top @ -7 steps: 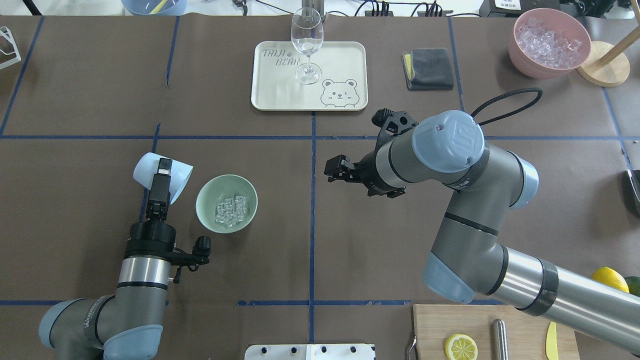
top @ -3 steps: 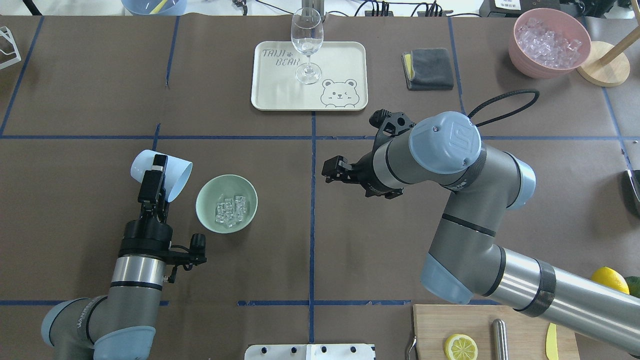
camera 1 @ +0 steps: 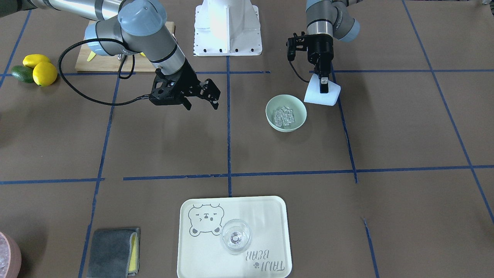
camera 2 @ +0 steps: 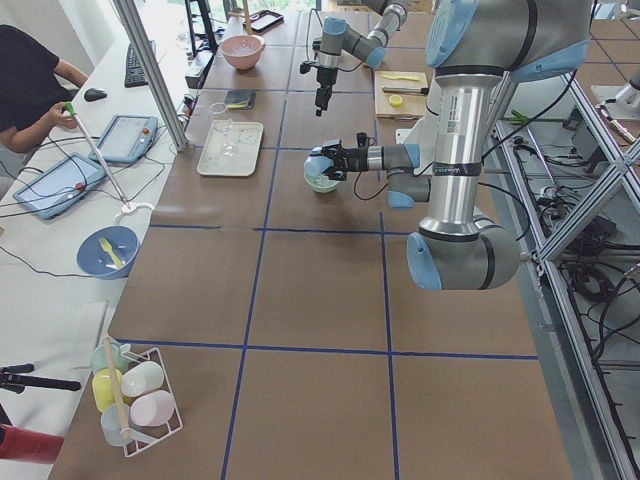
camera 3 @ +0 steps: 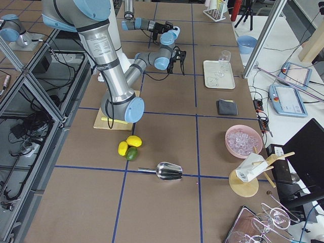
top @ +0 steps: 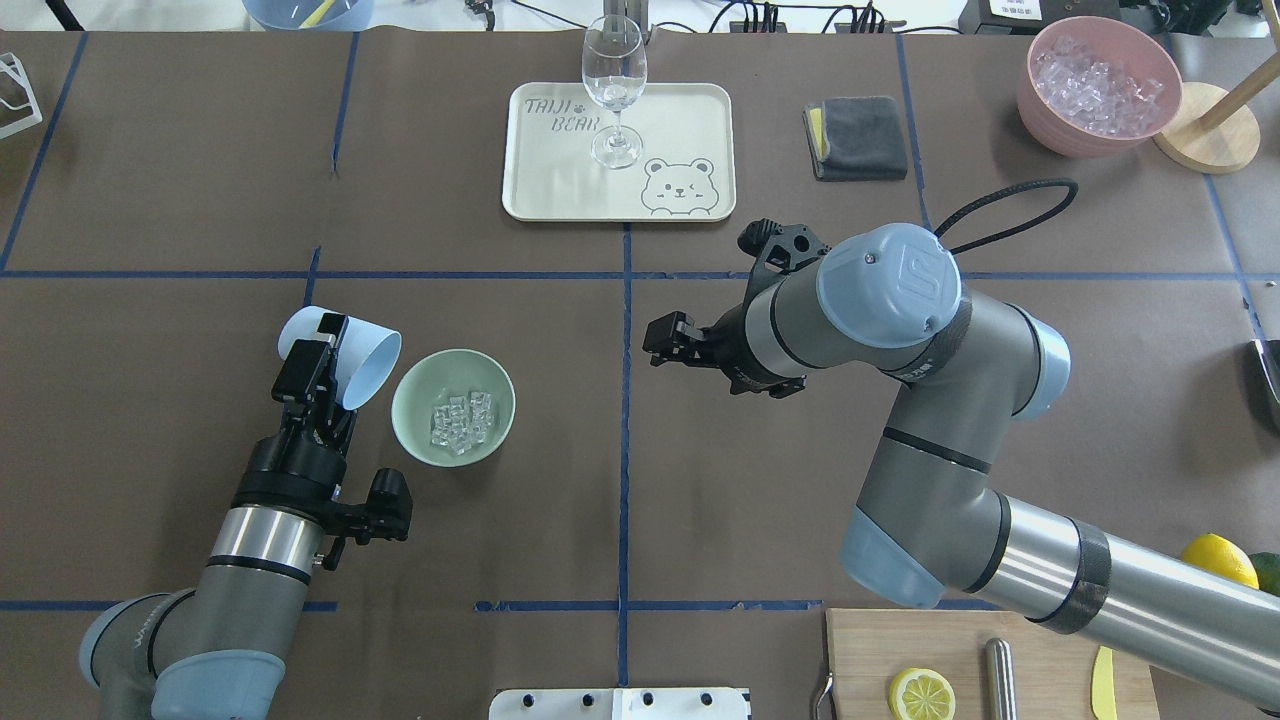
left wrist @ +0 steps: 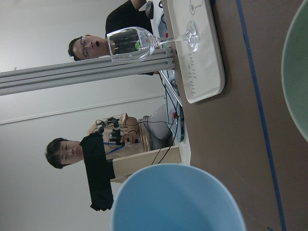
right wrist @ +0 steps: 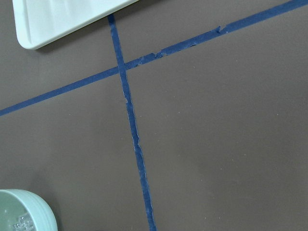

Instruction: Pour ice into bowl

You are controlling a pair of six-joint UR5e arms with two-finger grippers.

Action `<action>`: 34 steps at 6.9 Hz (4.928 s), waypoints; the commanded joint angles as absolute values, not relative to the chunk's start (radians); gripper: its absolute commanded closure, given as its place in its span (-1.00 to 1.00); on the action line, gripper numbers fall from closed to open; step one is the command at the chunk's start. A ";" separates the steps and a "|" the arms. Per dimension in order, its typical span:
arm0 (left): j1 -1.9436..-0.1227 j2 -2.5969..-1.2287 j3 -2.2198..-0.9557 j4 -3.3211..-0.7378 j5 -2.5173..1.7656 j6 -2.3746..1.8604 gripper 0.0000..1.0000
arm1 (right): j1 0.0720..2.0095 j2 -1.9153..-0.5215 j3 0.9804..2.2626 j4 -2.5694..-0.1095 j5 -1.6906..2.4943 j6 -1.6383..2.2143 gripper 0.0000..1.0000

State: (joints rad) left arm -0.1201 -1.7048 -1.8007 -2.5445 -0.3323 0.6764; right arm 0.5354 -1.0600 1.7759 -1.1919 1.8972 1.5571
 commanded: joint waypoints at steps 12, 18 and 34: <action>-0.480 -1.404 -1.936 -2.591 -1.022 -0.560 1.00 | 0.400 -0.668 1.392 -1.204 1.758 1.603 -1.00; -0.681 -1.379 -1.797 -2.765 -1.316 -0.540 1.00 | 0.356 -0.592 1.243 -1.203 1.740 1.617 0.99; -0.298 -1.385 -1.457 -3.079 -0.649 -1.128 1.00 | 0.578 -1.280 2.066 -1.359 1.802 1.525 1.00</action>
State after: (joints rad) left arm -0.2991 -1.3581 -1.4834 -3.0787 -0.6661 -1.1306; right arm 0.5640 -1.2128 2.0272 -1.3625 1.7997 1.5554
